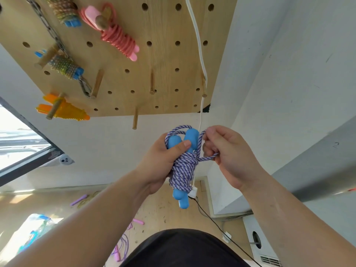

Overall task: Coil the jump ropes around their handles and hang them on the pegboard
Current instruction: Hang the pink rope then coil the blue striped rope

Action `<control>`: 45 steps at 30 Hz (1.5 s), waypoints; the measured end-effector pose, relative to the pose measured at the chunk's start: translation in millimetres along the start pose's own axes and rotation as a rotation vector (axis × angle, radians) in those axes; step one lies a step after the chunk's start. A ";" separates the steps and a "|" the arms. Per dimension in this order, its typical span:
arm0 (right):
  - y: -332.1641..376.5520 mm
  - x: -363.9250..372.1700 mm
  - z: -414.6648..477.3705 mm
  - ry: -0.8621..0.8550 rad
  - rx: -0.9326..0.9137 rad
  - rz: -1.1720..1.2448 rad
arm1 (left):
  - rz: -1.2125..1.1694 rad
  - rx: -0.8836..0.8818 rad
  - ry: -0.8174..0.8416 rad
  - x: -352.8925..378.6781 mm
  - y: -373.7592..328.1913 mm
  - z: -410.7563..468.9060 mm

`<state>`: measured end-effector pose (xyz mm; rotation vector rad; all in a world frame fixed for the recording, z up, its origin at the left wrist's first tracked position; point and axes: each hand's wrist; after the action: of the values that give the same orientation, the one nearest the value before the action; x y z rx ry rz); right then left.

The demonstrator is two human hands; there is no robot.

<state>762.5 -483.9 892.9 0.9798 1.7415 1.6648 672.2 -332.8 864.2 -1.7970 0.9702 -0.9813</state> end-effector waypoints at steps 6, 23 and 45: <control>6.4 -7.4 3.1 0.265 -0.302 -0.747 | 0.260 0.029 0.014 -1.2 4.1 -7.6; -4.0 0.9 -10.0 0.143 -0.282 -0.100 | 0.158 0.019 0.588 -26.8 -25.5 -18.4; -6.8 -33.2 -5.5 -0.100 -0.221 -0.067 | 0.615 0.224 -0.026 35.4 1.8 -19.0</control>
<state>776.9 -513.6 883.2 0.8771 1.4740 1.6924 668.7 -370.7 877.2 -1.2065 1.2401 -0.6406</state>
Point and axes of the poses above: each hand's wrist, its own z-axis towards the middle knuckle, its own x-axis out of the palm, y = z × x
